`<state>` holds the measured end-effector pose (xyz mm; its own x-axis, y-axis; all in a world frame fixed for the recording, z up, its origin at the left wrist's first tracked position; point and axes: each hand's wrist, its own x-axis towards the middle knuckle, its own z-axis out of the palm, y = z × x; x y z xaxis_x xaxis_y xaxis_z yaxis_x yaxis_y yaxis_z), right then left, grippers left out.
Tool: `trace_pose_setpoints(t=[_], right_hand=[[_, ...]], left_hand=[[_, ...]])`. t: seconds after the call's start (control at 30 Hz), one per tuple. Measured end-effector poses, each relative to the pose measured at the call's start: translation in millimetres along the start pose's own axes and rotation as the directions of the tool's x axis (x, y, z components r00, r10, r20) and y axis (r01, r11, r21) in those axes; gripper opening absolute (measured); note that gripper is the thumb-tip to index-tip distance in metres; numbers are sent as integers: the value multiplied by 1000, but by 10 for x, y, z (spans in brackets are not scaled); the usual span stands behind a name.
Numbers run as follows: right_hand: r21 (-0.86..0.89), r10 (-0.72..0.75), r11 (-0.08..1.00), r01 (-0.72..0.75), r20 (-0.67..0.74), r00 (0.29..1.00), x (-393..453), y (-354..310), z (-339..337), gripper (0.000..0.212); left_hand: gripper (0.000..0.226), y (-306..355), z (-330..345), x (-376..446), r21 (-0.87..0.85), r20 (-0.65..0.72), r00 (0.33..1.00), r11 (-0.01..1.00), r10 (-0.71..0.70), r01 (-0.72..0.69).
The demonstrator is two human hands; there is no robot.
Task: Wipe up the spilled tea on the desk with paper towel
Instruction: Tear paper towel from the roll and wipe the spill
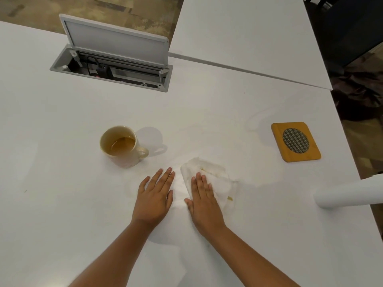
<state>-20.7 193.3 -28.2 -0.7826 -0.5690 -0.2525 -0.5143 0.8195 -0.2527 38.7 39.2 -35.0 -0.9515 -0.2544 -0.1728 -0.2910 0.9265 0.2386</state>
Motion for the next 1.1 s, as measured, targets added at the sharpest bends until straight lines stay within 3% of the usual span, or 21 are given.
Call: trace_pose_setpoints(t=[0.07,0.27,0.4,0.5,0.73,0.93,1.1], right_hand=[[12,28,1000,-28,45,999,-49,20,65,63],[-69,-82,994,82,2,997,-109,171,-94,51],[-61,-144,988,144,-3,990,-351,242,-20,60],[-17,-173,985,173,5,985,-623,355,155,85],[70,-223,972,225,-33,974,-732,684,84,97],[200,-202,956,214,-76,976,-601,1166,-206,65],[217,-179,963,162,57,982,-441,1235,-502,52]], left_hand=[[59,-2,2,5,4,5,1000,1000,-1,1],[58,-9,22,8,5,14,1000,1000,-14,14],[59,-5,1,-3,1,16,1000,1000,-8,8],[59,-3,-1,-5,1,14,1000,1000,-7,7],[58,-4,-2,-5,12,5,1000,1000,-3,3],[58,-4,0,-12,1,-4,1000,1000,0,0],[58,-9,19,-12,0,-4,1000,1000,-2,2]])
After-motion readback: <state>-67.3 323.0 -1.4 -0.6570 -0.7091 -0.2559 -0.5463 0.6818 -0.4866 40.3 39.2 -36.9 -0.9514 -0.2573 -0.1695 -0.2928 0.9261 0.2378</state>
